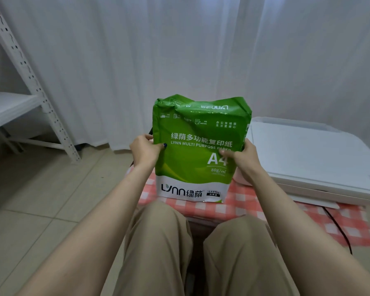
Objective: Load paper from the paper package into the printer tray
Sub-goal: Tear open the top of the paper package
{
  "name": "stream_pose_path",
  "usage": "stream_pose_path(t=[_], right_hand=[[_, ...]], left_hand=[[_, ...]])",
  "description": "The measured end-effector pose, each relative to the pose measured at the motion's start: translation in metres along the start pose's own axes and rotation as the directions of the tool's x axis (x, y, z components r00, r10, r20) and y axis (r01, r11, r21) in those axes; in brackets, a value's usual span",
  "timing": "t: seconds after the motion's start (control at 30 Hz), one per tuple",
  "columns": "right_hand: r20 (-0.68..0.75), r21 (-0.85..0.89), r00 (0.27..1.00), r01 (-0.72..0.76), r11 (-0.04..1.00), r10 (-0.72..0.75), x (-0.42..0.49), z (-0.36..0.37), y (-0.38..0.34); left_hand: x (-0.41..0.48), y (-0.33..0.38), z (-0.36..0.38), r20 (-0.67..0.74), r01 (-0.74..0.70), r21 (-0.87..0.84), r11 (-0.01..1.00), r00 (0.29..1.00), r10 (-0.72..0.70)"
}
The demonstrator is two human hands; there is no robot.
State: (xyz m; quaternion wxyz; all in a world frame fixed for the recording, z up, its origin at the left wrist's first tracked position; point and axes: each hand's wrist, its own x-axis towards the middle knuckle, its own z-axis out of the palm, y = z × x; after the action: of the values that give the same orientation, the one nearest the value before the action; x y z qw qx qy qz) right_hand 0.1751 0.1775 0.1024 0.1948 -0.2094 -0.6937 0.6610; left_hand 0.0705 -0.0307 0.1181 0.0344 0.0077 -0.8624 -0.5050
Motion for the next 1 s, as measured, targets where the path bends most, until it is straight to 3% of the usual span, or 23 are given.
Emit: stream_pose_path(t=[0.13, 0.23, 0.33, 0.43, 0.5, 0.57, 0.67, 0.8, 0.9, 1.0], right_hand=[[0.008, 0.150, 0.997, 0.068, 0.986, -0.071, 0.003, 0.001, -0.030], [-0.003, 0.180, 0.994, 0.110, 0.978, -0.111, 0.010, 0.000, -0.054], [-0.035, 0.125, 0.994, 0.106, 0.987, -0.102, 0.012, 0.001, -0.070], [-0.123, 0.089, 0.991, 0.068, 0.994, -0.057, 0.011, 0.005, -0.073], [-0.151, 0.091, 0.988, 0.048, 0.995, -0.034, 0.008, 0.008, -0.072], [-0.161, 0.087, 0.987, 0.043, 0.995, -0.028, 0.005, 0.009, -0.074], [-0.116, 0.049, 0.991, 0.071, 0.996, -0.064, 0.001, 0.004, -0.074], [0.092, 0.034, 0.990, 0.104, 0.994, -0.107, -0.004, -0.014, -0.071], [0.143, -0.002, 0.977, 0.158, 0.987, -0.156, -0.010, -0.020, -0.071], [0.104, -0.025, 0.969, 0.227, 0.974, -0.223, -0.014, -0.018, -0.070]], left_hand=[[0.005, 0.004, -0.013, 0.120, -0.043, 0.138, 0.990, 0.992, 0.027], [0.009, 0.007, -0.018, 0.290, -0.126, 0.127, 0.984, 0.953, 0.084], [0.013, 0.010, -0.015, 0.379, 0.025, -0.136, 0.990, 0.925, 0.029], [0.015, 0.016, -0.013, 0.320, 0.132, -0.441, 0.888, 0.947, 0.019], [0.016, 0.025, -0.012, 0.170, 0.002, -0.444, 0.896, 0.982, 0.082], [0.014, 0.039, -0.014, -0.017, -0.208, -0.279, 0.938, 0.977, 0.212], [0.008, 0.065, -0.013, -0.174, -0.511, 0.020, 0.859, 0.844, 0.507], [-0.013, 0.093, 0.006, -0.017, -0.745, 0.111, 0.658, 0.660, 0.751], [-0.033, 0.100, 0.024, 0.122, -0.759, 0.072, 0.648, 0.651, 0.749], [-0.043, 0.098, 0.034, 0.104, -0.741, 0.073, 0.668, 0.671, 0.734]])
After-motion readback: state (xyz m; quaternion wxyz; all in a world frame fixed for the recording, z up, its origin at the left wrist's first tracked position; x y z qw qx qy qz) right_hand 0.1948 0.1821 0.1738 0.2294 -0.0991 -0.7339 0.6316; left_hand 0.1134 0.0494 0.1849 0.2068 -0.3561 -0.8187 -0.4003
